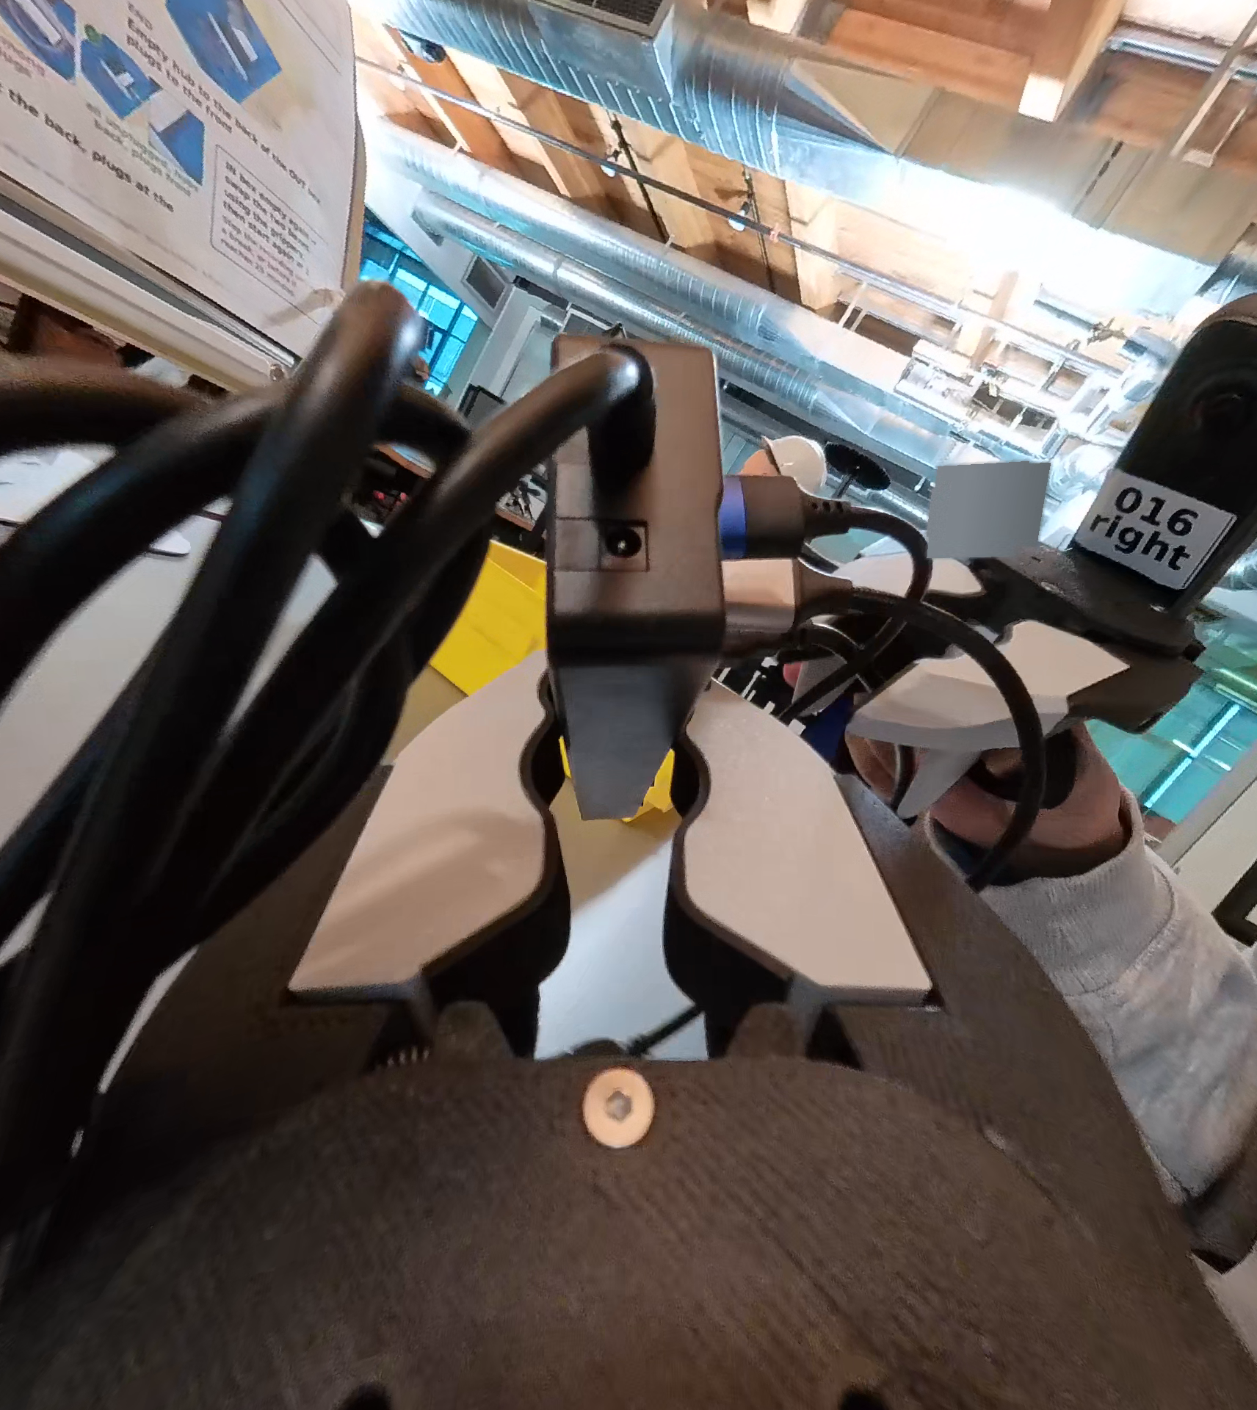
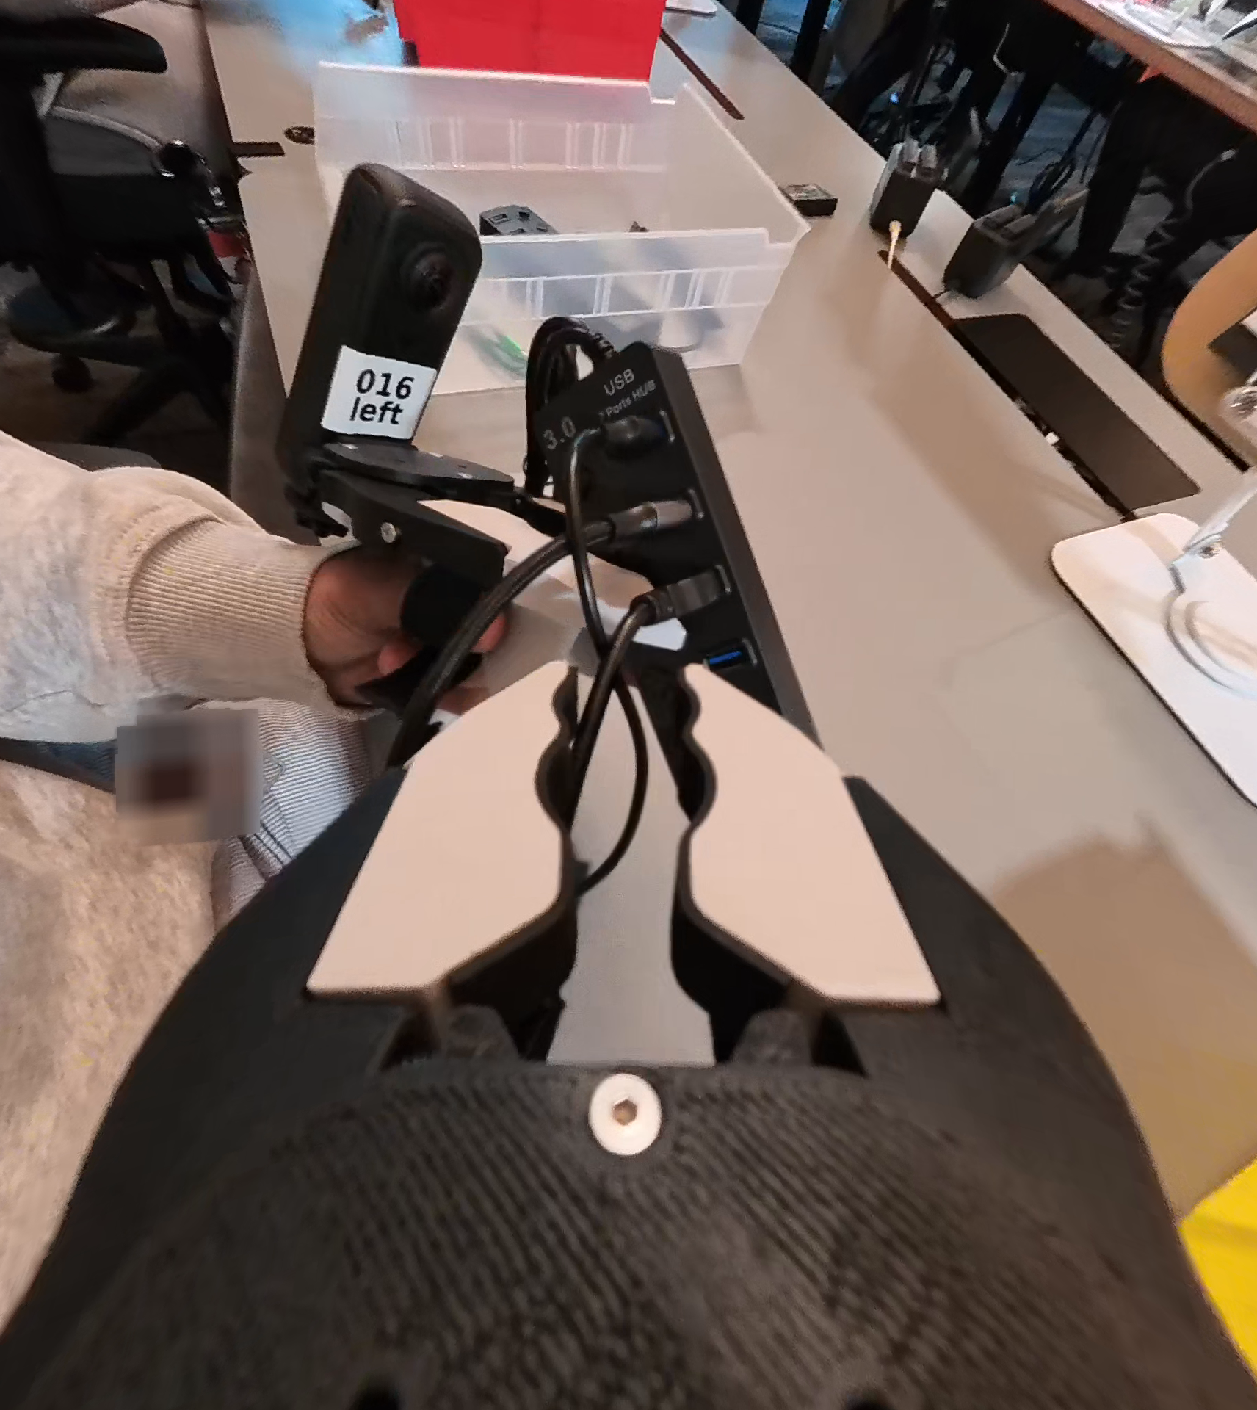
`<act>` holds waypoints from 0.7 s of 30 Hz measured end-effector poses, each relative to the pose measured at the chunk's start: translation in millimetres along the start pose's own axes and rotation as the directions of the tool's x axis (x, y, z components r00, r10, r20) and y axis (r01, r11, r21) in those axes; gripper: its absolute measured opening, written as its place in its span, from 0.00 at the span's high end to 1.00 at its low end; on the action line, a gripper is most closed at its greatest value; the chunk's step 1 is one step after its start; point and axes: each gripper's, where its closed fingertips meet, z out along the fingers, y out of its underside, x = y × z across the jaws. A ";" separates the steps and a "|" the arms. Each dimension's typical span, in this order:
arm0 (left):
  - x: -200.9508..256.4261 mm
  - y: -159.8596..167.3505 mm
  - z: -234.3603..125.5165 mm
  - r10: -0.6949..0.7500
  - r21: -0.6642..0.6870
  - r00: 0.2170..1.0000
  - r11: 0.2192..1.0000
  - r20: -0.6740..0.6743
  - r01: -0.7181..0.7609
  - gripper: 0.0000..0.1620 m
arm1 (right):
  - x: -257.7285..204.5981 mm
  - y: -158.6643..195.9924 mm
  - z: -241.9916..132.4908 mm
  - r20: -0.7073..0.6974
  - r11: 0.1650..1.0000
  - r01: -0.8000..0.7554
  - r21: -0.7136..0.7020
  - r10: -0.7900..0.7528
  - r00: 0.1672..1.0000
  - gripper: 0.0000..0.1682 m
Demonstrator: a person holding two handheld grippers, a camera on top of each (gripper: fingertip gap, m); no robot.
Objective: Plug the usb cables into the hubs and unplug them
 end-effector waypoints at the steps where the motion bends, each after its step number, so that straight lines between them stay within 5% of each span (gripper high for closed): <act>1: -1.3 -0.6 -0.5 -0.002 0.001 1.000 1.000 0.004 0.002 0.84 | 2.7 -1.1 -2.5 -0.011 1.000 0.010 0.002 -0.010 1.000 0.84; 10: 0.9 -4.8 -3.9 -0.065 -0.009 0.995 0.998 -0.082 0.064 0.84 | 37.7 -11.2 -35.9 -0.064 0.992 -0.056 0.115 0.064 0.996 0.82; 14: 13.5 2.8 -3.1 -0.143 -0.099 0.969 0.987 -0.203 0.125 0.85 | 36.3 -2.8 -31.8 0.084 0.965 -0.220 0.142 0.210 0.974 0.81; 21: 37.6 18.1 -4.7 -0.225 -0.229 0.912 0.962 -0.343 0.151 0.85 | 10.4 28.7 -6.1 0.300 0.931 -0.362 -0.039 0.357 0.885 0.80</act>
